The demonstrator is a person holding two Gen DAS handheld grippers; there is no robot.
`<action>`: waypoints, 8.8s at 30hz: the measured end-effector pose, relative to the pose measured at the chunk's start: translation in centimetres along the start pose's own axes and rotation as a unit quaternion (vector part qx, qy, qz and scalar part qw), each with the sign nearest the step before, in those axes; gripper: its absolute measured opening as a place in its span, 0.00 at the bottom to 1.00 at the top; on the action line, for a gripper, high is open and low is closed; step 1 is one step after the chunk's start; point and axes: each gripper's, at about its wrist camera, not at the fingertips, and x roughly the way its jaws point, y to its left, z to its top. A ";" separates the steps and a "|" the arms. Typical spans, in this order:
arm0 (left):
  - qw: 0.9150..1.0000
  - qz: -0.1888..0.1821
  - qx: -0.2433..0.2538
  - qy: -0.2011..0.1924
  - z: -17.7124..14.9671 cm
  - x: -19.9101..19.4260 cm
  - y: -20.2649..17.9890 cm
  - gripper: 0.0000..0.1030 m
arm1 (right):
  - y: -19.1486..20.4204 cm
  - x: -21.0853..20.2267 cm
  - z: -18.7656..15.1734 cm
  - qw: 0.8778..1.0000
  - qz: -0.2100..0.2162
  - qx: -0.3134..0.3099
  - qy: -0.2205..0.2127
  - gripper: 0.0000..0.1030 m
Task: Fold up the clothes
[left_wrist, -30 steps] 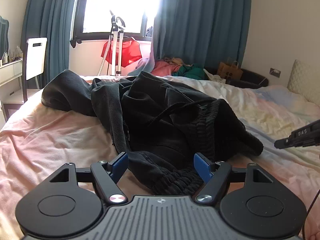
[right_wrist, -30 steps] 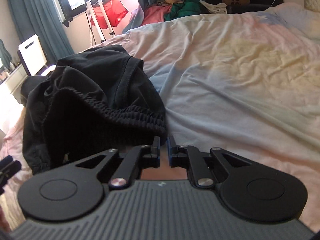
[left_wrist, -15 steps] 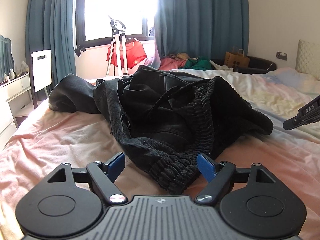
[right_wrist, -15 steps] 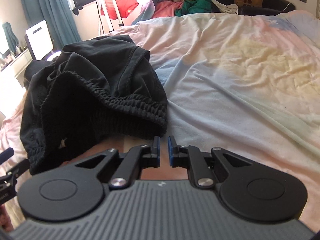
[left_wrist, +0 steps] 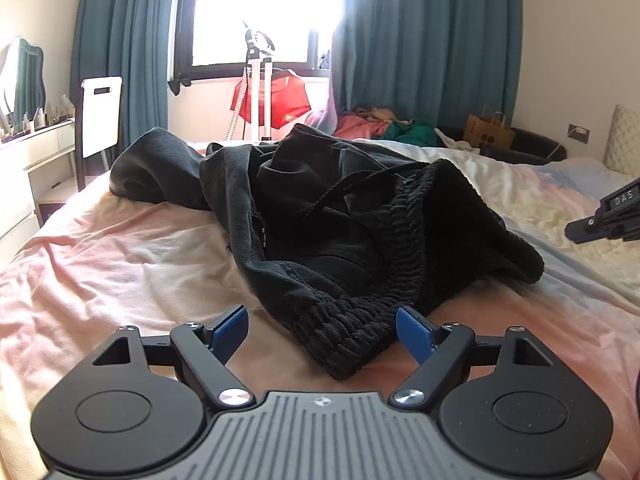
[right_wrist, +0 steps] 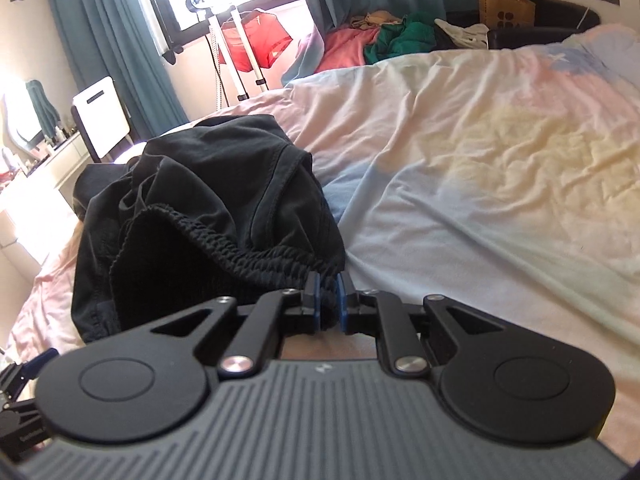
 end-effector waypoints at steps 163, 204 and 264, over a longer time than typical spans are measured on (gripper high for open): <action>0.987 0.075 -0.134 0.044 24.8 30.7 10.9 0.15 | 8.4 6.5 -1.8 0.995 0.036 -0.036 -0.080 0.80; 0.914 0.083 -0.390 -0.068 2.6 -7.8 26.7 0.05 | 15.7 11.5 -5.3 0.760 0.324 0.557 0.083 0.82; 0.979 -0.188 -0.057 0.055 1.7 1.5 6.1 0.54 | -12.9 5.7 -0.6 0.886 0.044 0.459 -0.058 0.10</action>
